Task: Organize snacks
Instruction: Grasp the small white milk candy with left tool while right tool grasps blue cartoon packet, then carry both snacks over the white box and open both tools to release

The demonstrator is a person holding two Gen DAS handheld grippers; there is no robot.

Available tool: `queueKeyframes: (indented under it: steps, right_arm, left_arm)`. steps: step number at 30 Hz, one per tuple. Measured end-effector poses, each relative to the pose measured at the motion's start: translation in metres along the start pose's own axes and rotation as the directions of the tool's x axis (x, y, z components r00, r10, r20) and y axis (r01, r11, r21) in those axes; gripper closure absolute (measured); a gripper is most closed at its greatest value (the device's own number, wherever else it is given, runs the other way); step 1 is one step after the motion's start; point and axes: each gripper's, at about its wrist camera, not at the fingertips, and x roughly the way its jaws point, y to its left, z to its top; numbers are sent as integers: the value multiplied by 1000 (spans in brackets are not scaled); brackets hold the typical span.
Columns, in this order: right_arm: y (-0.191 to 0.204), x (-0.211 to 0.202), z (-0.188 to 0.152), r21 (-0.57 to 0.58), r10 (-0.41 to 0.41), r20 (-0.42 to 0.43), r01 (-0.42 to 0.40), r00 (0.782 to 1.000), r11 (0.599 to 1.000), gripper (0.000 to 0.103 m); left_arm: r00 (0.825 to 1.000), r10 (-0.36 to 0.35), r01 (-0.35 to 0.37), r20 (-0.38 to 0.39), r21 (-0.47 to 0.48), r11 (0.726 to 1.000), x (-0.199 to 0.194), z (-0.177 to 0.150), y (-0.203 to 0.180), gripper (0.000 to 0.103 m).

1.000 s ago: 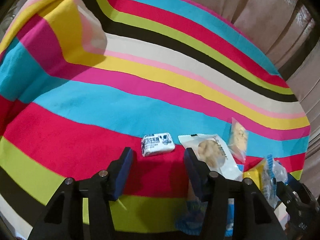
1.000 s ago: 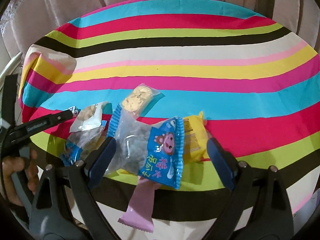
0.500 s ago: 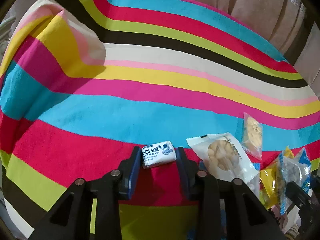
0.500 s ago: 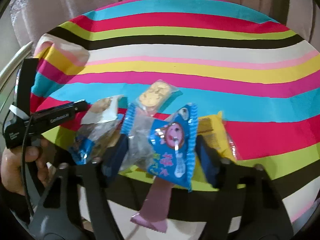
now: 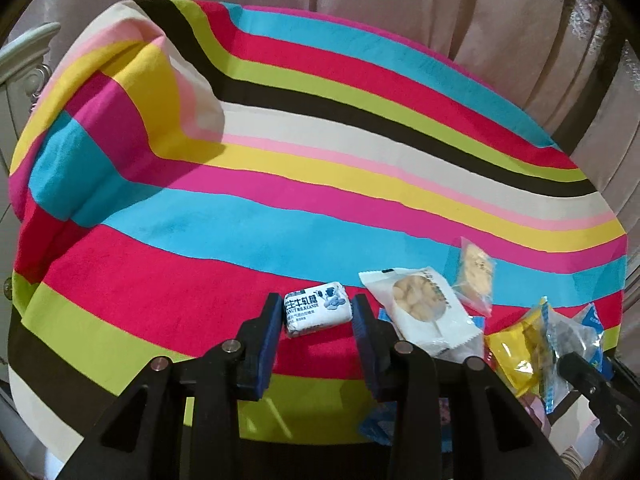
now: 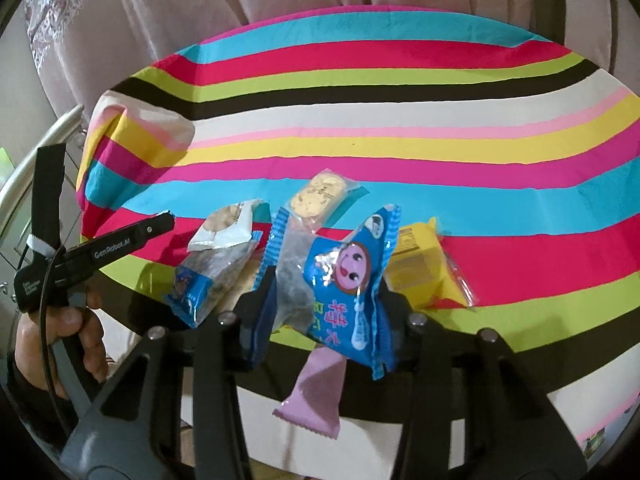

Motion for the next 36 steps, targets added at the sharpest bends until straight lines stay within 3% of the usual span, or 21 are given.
queueKeyframes:
  steps: [11,19,26,36]
  right_arm:
    - [-31,-33,-12,79,-20,33,17,999,997,56]
    - [-70,-57,-24,138,-81,38,75,996,988,56]
    - [-109,-83,-41,197,-135,37,125,990,972,56]
    - [-165,-118,-75,283,-223,20,209,975,936,56]
  left_arm:
    - [998,-65,64,24,46,997,-35,-14,-32,67]
    - [988,-151,152,-15,167,974,-50,-29,-89,67]
    - [968,-237,250,-81,275,928,-60,-47,-144,67]
    - [927,-320,373,-194,424,825,-76,-80,-224,67]
